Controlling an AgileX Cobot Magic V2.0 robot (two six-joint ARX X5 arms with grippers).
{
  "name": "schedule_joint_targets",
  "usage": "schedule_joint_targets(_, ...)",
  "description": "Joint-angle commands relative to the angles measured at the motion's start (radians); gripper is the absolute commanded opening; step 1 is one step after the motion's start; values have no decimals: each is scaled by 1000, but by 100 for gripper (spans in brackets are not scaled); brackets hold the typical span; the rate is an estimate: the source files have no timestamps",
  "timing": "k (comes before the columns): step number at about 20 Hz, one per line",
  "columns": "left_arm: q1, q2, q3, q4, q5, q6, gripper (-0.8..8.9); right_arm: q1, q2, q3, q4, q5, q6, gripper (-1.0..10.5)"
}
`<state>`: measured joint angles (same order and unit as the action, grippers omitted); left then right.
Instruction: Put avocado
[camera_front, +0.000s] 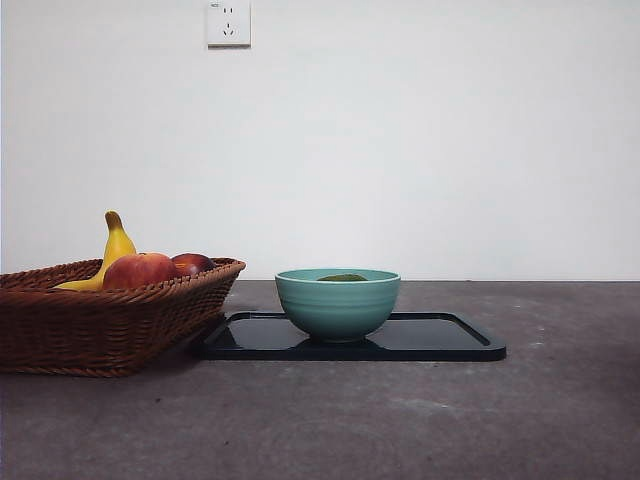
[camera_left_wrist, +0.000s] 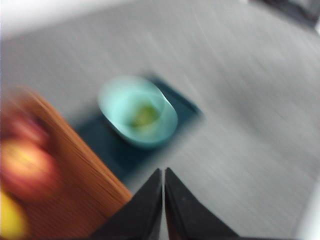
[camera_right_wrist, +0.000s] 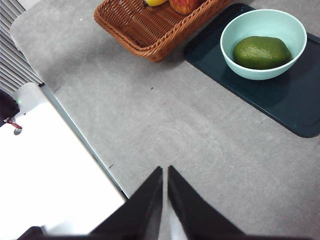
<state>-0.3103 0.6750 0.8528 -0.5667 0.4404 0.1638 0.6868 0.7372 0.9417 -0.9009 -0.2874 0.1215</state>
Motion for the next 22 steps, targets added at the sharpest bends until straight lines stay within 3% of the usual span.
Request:
schedule_joint_targets(1,119,-95,-67,172,-21,53,7,8,6,6,10,0,8,8)
schedule_joint_targets(5,267,-273,-292,385,-156,51,7,8,6,6,10,0,9,8)
schedule_joint_targets(11,328,-497,-622,539,-250,-21,7,8,6,6,10,0,8,8)
schedule_joint_targets(14,329,-585,-727,542,-313,-58,7,8,6,6,10,0,8,8)
schedule_joint_targets(22,329,-672,-835,503,-321,-71,7,8,6,6,10,0,9,8)
